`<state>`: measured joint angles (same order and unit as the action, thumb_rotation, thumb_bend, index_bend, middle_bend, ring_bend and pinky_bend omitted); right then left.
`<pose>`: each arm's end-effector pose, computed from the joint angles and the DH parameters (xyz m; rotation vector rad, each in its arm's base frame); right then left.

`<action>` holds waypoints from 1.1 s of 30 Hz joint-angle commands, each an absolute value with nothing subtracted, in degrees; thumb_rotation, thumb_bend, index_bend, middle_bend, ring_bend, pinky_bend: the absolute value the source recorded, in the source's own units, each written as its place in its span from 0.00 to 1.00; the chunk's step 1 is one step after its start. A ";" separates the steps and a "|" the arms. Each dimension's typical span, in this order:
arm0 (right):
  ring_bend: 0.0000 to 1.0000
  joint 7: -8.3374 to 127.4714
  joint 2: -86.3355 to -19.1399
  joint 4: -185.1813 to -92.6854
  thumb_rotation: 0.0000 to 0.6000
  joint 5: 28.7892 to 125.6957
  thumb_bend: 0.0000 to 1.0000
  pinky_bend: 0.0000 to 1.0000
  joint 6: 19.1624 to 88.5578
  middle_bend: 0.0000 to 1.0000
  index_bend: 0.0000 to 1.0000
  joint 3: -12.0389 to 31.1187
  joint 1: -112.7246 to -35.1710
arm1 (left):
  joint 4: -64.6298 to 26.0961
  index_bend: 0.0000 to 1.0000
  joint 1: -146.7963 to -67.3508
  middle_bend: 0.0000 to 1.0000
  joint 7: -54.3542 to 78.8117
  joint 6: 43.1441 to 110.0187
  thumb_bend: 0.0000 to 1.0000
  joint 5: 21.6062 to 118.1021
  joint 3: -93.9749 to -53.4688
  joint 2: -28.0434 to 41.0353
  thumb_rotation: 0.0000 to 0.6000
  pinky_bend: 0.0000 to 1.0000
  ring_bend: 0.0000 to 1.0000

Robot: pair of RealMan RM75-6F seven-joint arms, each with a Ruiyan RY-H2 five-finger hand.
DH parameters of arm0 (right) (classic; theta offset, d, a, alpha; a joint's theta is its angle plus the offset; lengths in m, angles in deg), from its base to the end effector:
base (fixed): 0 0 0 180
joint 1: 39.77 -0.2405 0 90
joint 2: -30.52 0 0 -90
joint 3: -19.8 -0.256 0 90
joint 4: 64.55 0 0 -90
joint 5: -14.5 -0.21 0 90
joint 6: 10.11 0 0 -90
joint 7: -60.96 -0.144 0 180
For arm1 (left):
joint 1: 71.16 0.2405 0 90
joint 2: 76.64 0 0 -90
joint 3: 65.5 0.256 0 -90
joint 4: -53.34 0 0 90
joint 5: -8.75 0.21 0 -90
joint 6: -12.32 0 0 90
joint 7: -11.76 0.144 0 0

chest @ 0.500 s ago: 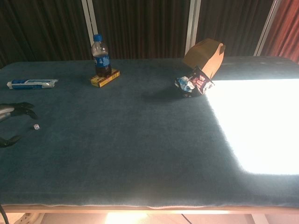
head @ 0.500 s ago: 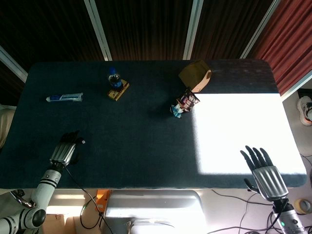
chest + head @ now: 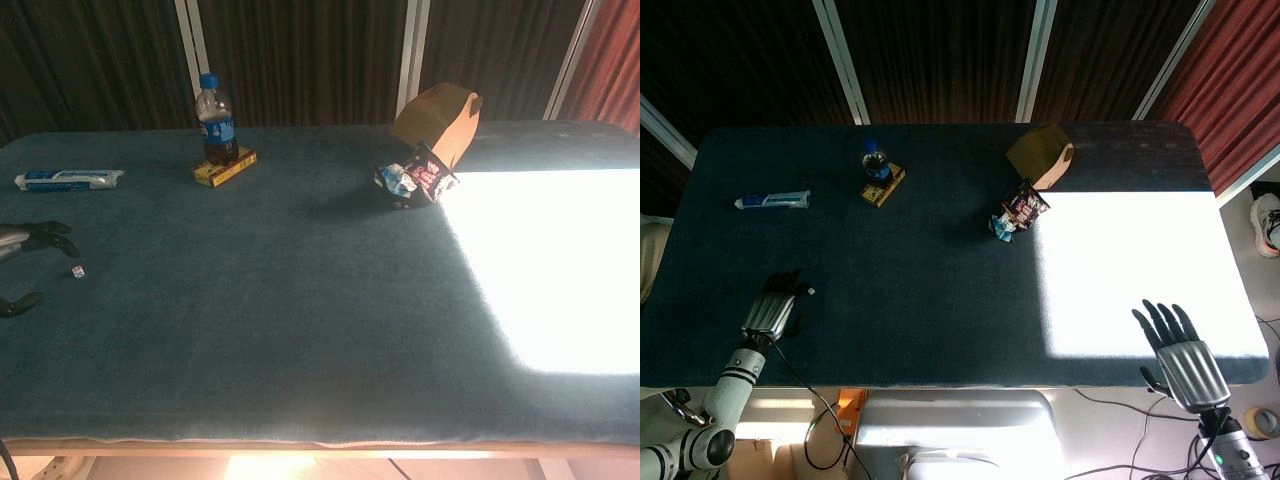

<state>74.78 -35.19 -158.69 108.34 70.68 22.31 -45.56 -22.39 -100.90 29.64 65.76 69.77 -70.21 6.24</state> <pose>-0.2923 -0.1619 0.1183 1.6725 -0.7904 0.7559 -0.2974 0.3119 0.0264 -1.6829 -1.0264 -0.5407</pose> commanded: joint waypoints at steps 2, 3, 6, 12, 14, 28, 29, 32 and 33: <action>0.00 74.48 -35.10 -158.62 1.00 108.53 0.22 0.00 71.00 0.00 0.00 22.33 -45.44 | -22.39 0.24 -101.12 0.00 30.18 65.14 0.49 69.07 -70.16 6.27 0.98 0.05 0.00; 0.00 74.37 -35.07 -158.58 1.00 108.52 0.22 0.00 71.02 0.00 0.00 22.31 -45.44 | -22.32 0.24 -101.18 0.00 30.39 64.95 0.49 68.85 -70.09 6.36 0.98 0.05 0.00; 0.00 74.31 -35.06 -158.52 1.00 108.41 0.22 0.00 70.88 0.00 0.00 22.28 -45.50 | -22.07 0.24 -101.33 0.00 30.82 64.64 0.48 68.50 -69.96 6.69 0.98 0.05 0.00; 0.00 74.32 -35.02 -158.56 1.00 108.38 0.22 0.00 70.94 0.00 0.00 22.25 -45.48 | -21.49 0.24 -101.56 0.00 31.66 64.32 0.48 68.04 -69.68 7.35 0.99 0.05 0.00; 0.00 74.25 -34.98 -158.55 1.00 108.37 0.22 0.00 71.00 0.00 0.00 22.23 -45.45 | -21.29 0.24 -101.60 0.00 31.71 64.24 0.48 67.86 -69.69 7.44 0.99 0.05 0.00; 0.00 74.46 -35.03 -158.53 1.00 108.20 0.22 0.00 70.82 0.00 0.00 22.15 -45.53 | -22.29 0.24 -100.56 0.00 31.56 65.53 0.48 69.16 -68.41 7.05 0.98 0.05 0.00; 0.00 74.49 -35.05 -158.53 1.00 108.18 0.22 0.00 70.80 0.00 0.00 22.16 -45.52 | -22.73 0.24 -100.21 0.00 31.32 65.92 0.48 69.57 -68.12 6.85 0.98 0.05 0.00; 0.00 74.65 -35.12 -158.54 1.00 108.20 0.22 0.00 70.77 0.00 0.00 22.19 -45.51 | -24.23 0.24 -99.18 0.00 30.53 67.63 0.48 71.82 -67.15 6.28 0.99 0.05 0.00; 0.00 74.71 -35.14 -158.54 1.00 108.19 0.22 0.00 70.75 0.00 0.00 22.19 -45.52 | -24.77 0.24 -98.81 0.00 30.36 68.55 0.48 72.92 -66.79 6.08 0.98 0.05 0.00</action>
<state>74.72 -35.15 -158.54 108.20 70.75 22.19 -45.52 -23.75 -99.56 30.87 67.17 71.31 -67.51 6.53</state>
